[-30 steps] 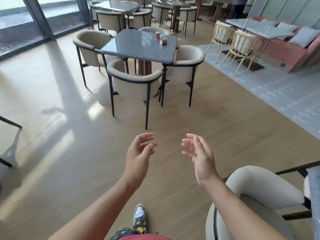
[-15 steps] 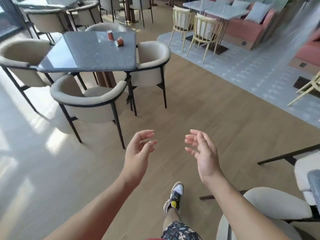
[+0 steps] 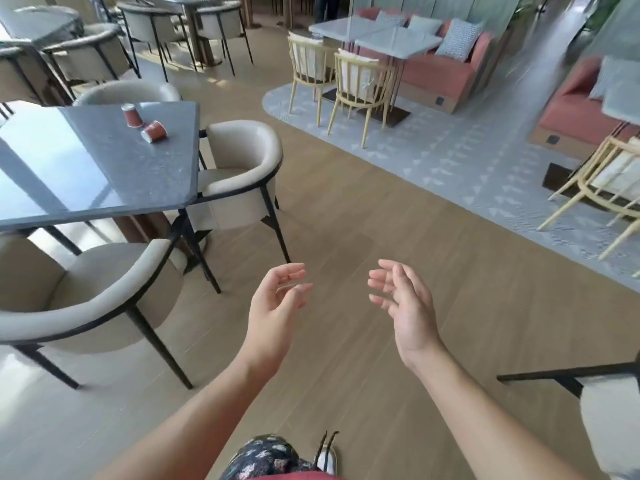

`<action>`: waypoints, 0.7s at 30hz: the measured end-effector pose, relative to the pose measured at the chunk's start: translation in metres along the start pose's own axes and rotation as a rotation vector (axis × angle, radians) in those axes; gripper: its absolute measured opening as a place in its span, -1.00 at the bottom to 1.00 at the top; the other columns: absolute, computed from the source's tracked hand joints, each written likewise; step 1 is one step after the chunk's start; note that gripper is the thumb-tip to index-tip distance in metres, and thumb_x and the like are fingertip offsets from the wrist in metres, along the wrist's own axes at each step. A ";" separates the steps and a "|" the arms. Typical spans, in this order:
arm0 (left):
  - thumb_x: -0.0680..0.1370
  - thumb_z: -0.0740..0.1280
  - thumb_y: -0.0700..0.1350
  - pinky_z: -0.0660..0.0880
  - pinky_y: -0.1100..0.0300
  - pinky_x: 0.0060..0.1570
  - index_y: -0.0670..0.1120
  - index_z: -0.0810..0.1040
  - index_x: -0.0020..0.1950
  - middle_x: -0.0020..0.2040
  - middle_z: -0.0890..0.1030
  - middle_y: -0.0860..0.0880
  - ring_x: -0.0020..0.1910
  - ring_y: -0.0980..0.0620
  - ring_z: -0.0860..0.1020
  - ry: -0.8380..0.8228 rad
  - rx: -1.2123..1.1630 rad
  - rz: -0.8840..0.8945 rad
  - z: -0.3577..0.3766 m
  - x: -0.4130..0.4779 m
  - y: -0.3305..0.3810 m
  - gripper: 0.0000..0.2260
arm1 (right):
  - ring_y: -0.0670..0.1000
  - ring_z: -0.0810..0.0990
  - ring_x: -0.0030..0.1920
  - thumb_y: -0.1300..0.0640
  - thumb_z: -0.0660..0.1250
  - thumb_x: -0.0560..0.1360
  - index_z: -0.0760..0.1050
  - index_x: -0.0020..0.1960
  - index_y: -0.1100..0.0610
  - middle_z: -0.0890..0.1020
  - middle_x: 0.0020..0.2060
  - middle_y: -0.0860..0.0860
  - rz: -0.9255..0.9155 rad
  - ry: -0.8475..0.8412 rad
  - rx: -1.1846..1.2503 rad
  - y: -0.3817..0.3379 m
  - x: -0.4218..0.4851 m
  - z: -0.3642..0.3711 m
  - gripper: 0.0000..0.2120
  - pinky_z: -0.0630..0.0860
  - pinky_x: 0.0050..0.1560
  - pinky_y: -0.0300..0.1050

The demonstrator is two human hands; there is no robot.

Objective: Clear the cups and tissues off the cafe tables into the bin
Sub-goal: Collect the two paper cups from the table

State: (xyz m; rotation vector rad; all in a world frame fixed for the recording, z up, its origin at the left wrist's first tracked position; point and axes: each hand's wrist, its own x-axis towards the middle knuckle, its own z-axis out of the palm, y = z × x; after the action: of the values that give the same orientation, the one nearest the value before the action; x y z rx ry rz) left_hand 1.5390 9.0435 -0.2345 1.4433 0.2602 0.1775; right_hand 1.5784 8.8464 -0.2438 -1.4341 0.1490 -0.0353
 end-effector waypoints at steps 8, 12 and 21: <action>0.63 0.28 -0.35 0.57 0.18 -0.01 -0.04 0.61 0.18 0.14 0.66 -0.03 0.05 0.07 0.67 -0.026 -0.033 0.015 0.055 0.181 -0.001 -0.74 | 0.06 0.68 0.10 -0.16 0.25 0.56 0.63 0.18 0.04 0.71 0.08 0.12 -0.020 0.067 -0.008 -0.012 0.170 0.010 -0.63 0.61 0.09 0.03; 0.62 0.30 -0.34 0.54 0.26 -0.11 -0.03 0.61 0.18 0.13 0.65 0.00 -0.04 0.11 0.65 -0.039 -0.058 0.015 0.078 0.287 -0.004 -0.74 | 0.08 0.68 0.12 -0.17 0.26 0.56 0.64 0.18 0.03 0.71 0.08 0.11 -0.038 0.088 -0.014 -0.014 0.271 0.028 -0.63 0.61 0.08 0.01; 0.63 0.27 -0.33 0.57 0.21 0.01 -0.06 0.60 0.20 0.17 0.64 -0.01 0.06 0.11 0.67 -0.106 -0.044 0.005 0.122 0.503 0.024 -0.75 | 0.06 0.69 0.10 -0.18 0.26 0.56 0.64 0.19 0.05 0.71 0.08 0.11 -0.043 0.151 0.002 -0.040 0.477 0.082 -0.61 0.60 0.09 0.01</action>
State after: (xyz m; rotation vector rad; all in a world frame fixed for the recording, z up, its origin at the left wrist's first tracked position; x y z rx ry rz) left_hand 2.0565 9.0683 -0.2321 1.4045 0.1648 0.1098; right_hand 2.0635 8.8670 -0.2325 -1.4322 0.2418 -0.1789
